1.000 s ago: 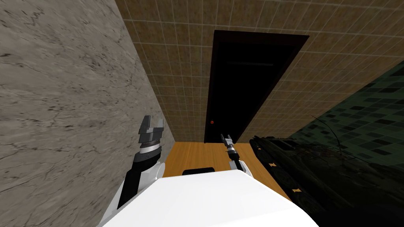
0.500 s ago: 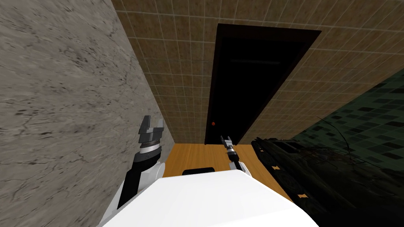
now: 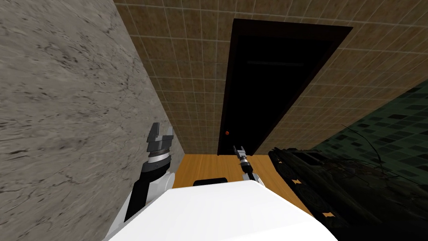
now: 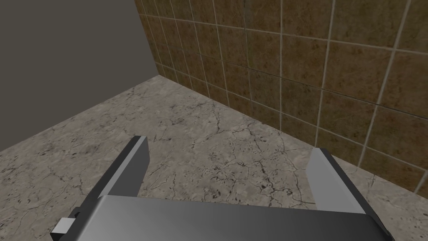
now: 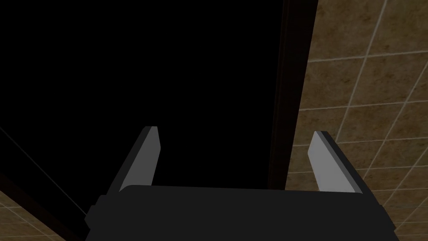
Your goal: Pull the door open
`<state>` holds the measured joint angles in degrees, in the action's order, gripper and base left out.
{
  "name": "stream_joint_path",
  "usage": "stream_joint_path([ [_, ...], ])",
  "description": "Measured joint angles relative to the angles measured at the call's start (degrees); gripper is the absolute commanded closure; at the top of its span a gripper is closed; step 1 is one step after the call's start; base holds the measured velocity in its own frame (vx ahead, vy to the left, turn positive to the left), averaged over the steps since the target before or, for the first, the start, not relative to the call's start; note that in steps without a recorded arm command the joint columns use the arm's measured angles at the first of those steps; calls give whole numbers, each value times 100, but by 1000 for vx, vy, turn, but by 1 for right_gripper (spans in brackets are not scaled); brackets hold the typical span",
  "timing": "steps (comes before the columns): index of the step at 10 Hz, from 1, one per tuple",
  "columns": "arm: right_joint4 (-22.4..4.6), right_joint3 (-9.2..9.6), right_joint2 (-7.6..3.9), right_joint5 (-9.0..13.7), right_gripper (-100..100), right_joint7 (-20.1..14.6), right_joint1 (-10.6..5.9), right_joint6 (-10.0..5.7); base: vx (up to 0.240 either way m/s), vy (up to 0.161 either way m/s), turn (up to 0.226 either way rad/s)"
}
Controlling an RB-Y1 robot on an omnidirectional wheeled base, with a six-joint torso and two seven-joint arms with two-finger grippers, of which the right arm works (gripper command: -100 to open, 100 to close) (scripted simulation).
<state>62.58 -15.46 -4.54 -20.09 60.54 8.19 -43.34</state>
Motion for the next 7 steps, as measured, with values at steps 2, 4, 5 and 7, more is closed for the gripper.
stream_joint_path([
  [2,-262,-62,32,-53,-100,176,-88,-61,154,34,-8],
  [4,-548,-132,34,-99,-100,346,-185,-138,159,17,-7],
  [5,-657,-163,46,-133,-100,434,-216,-154,176,37,-3],
  [7,-792,-202,71,-188,-100,565,-217,-185,125,32,-6],
])
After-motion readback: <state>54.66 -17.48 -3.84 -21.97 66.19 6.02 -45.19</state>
